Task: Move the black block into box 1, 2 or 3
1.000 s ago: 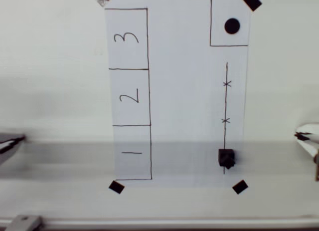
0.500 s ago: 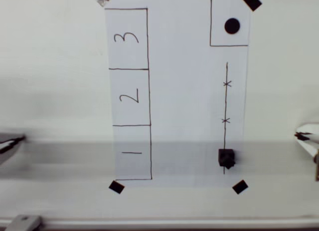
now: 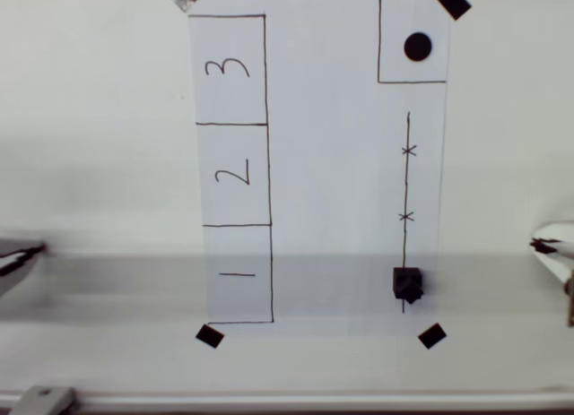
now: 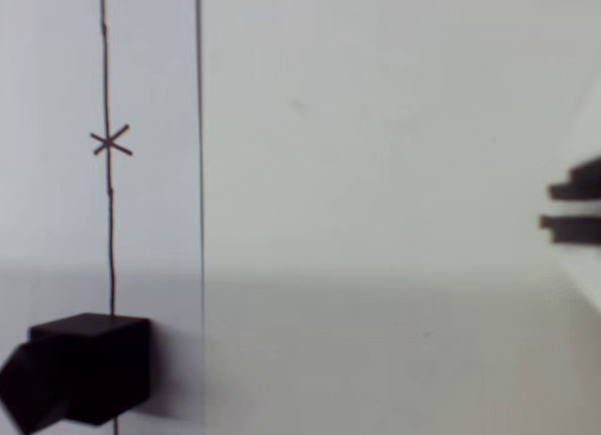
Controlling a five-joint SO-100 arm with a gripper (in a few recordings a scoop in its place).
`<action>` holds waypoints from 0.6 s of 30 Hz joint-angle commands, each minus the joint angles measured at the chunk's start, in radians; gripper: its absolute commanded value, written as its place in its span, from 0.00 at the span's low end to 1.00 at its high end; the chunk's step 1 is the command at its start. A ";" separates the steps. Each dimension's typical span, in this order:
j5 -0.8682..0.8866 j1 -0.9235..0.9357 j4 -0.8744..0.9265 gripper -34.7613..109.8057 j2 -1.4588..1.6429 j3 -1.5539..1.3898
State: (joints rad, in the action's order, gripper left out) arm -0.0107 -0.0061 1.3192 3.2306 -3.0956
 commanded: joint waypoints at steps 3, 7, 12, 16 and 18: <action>-0.052 0.002 0.020 0.24 0.002 -0.011; -0.048 -0.003 0.020 0.24 0.002 -0.011; -0.021 -0.028 0.006 0.24 -0.023 0.034; -0.015 -0.035 0.005 0.24 -0.147 0.149; -0.003 -0.044 0.003 0.24 -0.219 0.210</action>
State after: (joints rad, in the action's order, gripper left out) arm -0.0215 -0.0276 1.3177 3.0956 -3.0434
